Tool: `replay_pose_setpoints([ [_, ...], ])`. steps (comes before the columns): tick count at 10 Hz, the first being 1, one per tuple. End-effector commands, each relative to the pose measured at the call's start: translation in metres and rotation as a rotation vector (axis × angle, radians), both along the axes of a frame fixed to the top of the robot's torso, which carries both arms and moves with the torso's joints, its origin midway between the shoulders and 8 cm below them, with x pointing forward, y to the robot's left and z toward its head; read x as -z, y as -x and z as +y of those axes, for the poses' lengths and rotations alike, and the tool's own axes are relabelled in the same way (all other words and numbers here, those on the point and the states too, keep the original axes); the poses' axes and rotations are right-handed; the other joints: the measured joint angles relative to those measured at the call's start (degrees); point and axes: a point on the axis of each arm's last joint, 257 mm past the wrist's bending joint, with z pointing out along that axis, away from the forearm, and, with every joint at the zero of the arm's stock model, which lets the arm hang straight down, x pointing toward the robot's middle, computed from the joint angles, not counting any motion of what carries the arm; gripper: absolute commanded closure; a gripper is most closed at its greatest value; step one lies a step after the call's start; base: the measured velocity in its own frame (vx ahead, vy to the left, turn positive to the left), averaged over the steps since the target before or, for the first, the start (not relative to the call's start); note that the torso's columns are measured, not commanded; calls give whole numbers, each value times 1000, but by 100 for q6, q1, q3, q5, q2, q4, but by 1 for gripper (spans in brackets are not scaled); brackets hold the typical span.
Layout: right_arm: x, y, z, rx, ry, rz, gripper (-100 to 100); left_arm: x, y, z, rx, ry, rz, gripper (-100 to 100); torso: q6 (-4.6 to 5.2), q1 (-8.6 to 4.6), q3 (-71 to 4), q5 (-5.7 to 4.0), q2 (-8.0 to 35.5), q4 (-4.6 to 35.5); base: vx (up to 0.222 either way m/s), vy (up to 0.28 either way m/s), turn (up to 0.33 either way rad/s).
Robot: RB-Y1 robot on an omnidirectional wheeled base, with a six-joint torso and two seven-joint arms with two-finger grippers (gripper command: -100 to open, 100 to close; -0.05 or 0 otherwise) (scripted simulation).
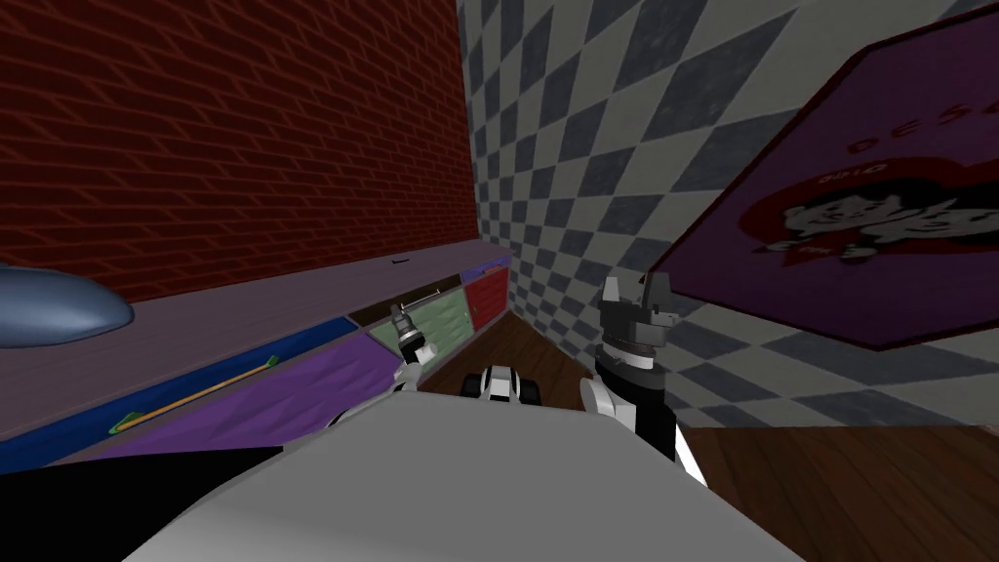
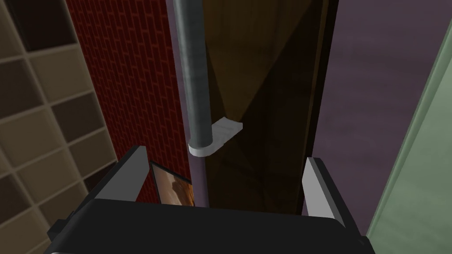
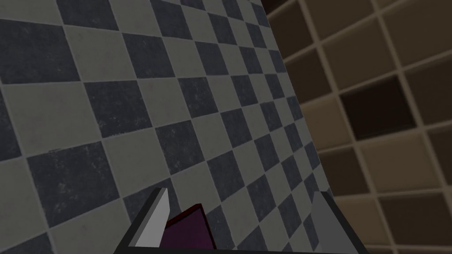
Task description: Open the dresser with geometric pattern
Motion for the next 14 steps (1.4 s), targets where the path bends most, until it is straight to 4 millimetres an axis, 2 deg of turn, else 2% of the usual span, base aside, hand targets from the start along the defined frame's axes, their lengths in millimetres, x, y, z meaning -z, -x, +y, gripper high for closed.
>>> replay_pose_setpoints([
  [1,0,0,0,0,0,0,0,-1,-10,5,-51,25,0,-100,5,-7,10,1,21,3,-125,3,-239],
  [2,0,0,0,0,0,0,0,-1,-7,6,-45,19,1,-100,-9,6,17,3,29,4,-46,2,-23],
  [3,0,0,0,0,0,0,0,-1,-3,-1,1,2,-3,100,-14,11,7,4,12,0,102,5,248],
  [5,0,0,0,0,0,0,0,-1,-3,-1,1,2,-3,100,-60,-8,9,-36,30,19,128,-15,210],
  [6,0,0,0,0,0,0,0,-1,-3,-1,1,2,-3,100,-36,6,32,-23,61,24,19,-16,7],
  [7,0,0,0,0,0,0,0,3,0,-11,59,-8,1,100,-24,18,39,-22,72,33,113,-13,266],
  [8,0,0,0,0,0,0,0,0,4,-10,56,-17,-5,100,-62,18,27,-26,53,28,141,-34,234],
  [9,0,0,0,0,0,0,0,-2,6,-21,118,-30,-15,100,-72,19,29,-28,60,27,203,-17,315],
  [10,0,0,0,0,0,0,0,2,10,-20,114,-30,-5,100,-71,37,22,-33,45,32,168,-35,270],
  [11,0,0,0,0,0,0,0,1,14,-32,176,-39,-12,100,-75,58,26,-33,56,38,167,-65,320],
  [12,0,0,0,0,0,0,0,3,17,-31,174,-38,-5,100,-77,59,29,-29,58,37,152,-60,276],
  [13,0,0,0,0,0,0,0,7,17,-46,240,-32,-5,100,-78,67,34,-24,66,36,203,-41,369],
  [14,0,0,0,0,0,0,0,6,24,-44,235,-41,-4,100,-85,68,29,-22,58,33,162,-36,253],
])
